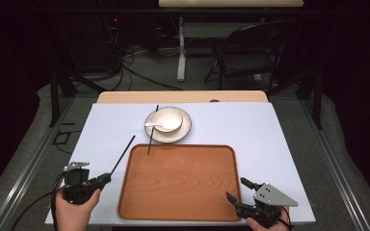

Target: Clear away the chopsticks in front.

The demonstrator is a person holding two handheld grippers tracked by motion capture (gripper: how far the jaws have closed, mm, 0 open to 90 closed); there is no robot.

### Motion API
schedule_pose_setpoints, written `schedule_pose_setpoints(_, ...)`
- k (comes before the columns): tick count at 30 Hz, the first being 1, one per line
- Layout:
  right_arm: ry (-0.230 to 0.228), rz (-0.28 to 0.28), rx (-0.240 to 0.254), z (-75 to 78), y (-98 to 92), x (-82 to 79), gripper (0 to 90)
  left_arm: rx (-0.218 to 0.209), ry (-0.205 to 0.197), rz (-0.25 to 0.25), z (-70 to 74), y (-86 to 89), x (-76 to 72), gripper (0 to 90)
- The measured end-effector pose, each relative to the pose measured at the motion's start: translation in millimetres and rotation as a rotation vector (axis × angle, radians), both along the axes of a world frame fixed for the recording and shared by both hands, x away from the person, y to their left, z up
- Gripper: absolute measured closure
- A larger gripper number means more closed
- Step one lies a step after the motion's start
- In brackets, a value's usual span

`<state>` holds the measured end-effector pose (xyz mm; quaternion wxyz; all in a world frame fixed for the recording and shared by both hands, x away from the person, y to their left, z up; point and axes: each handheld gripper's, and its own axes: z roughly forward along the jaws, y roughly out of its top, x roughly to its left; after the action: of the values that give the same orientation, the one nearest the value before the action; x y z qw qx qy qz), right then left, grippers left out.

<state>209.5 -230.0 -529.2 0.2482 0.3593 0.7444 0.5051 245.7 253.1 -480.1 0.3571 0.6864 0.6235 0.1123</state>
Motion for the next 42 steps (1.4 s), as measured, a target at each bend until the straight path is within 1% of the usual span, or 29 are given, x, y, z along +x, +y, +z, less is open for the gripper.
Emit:
schedule_pose_setpoints(4, 0.003, 0.001, -0.005, -0.8, 1.4, -0.4, 31.7, 0.015, 0.005, -0.007, -11.9, -7.4, -8.5, 86.7)
schedule_pose_setpoints(6, 0.002, -0.001, -0.006, -1.0, 1.3, -0.5, 31.7, 0.023, 0.008, -0.013, -16.4, -11.2, -10.1, 86.8)
schedule_pose_setpoints(9, 0.003, -0.002, -0.003, -1.2, 1.0, -0.5, 31.7, 0.019, 0.01, -0.02, -20.0, -15.2, -10.4, 86.8)
schedule_pose_setpoints(10, 0.006, -0.005, -0.004, -1.4, 0.7, 0.0, 31.7, 0.021, 0.016, -0.028, -23.5, -20.7, -8.8, 86.7)
schedule_pose_setpoints(11, 0.007, -0.006, -0.004, -1.4, 0.6, 0.1, 31.7, 0.021, 0.016, -0.028, -23.5, -20.7, -8.8, 86.8)
schedule_pose_setpoints(12, 0.005, -0.006, -0.004, -1.4, 0.7, 0.4, 31.7, 0.042, 0.021, -0.034, -26.5, -27.4, -5.9, 86.7)
schedule_pose_setpoints(13, 0.005, -0.006, -0.005, -1.4, 0.7, 0.5, 31.7, 0.047, 0.025, -0.036, -28.0, -30.5, -4.7, 86.7)
schedule_pose_setpoints(16, 0.005, -0.007, -0.004, -1.3, 0.8, 0.4, 31.7, 0.052, 0.035, -0.039, -31.4, -36.5, -2.7, 86.7)
schedule_pose_setpoints(20, 0.004, -0.007, 0.001, -1.2, 0.2, 0.1, 31.7, 0.067, 0.076, -0.039, -42.2, -47.9, 1.6, 86.6)
schedule_pose_setpoints(21, 0.004, -0.007, 0.001, -1.2, 0.2, 0.1, 31.7, 0.067, 0.076, -0.039, -42.2, -47.9, 1.6, 86.6)
schedule_pose_setpoints(24, 0.004, -0.004, 0.001, -1.0, 0.2, -0.1, 31.7, 0.065, 0.107, -0.043, -49.9, -51.6, 4.8, 86.5)
schedule_pose_setpoints(26, 0.003, -0.003, 0.0, -0.9, -0.1, 0.1, 31.7, 0.063, 0.115, -0.041, -51.9, -52.2, 5.5, 86.4)
schedule_pose_setpoints(28, 0.003, -0.004, 0.005, -0.7, -0.8, 0.8, 31.7, 0.065, 0.132, -0.043, -56.5, -53.5, 6.6, 86.4)
schedule_pose_setpoints(31, 0.004, -0.003, 0.007, -0.8, -0.5, 0.9, 31.7, 0.06, 0.139, -0.044, -58.9, -54.2, 6.8, 86.3)
schedule_pose_setpoints(34, 0.004, -0.002, 0.005, -0.8, 0.5, 0.3, 31.7, 0.064, 0.145, -0.044, -60.4, -55.0, 7.1, 86.2)
schedule_pose_setpoints(35, 0.005, -0.001, 0.004, -0.9, 0.6, 0.4, 31.7, 0.062, 0.141, -0.042, -60.8, -55.2, 7.0, 86.0)
schedule_pose_setpoints(42, 0.014, -0.005, 0.007, -1.8, -0.2, 1.6, 31.7, 0.058, 0.146, -0.045, -60.4, -55.2, 6.9, 84.2)
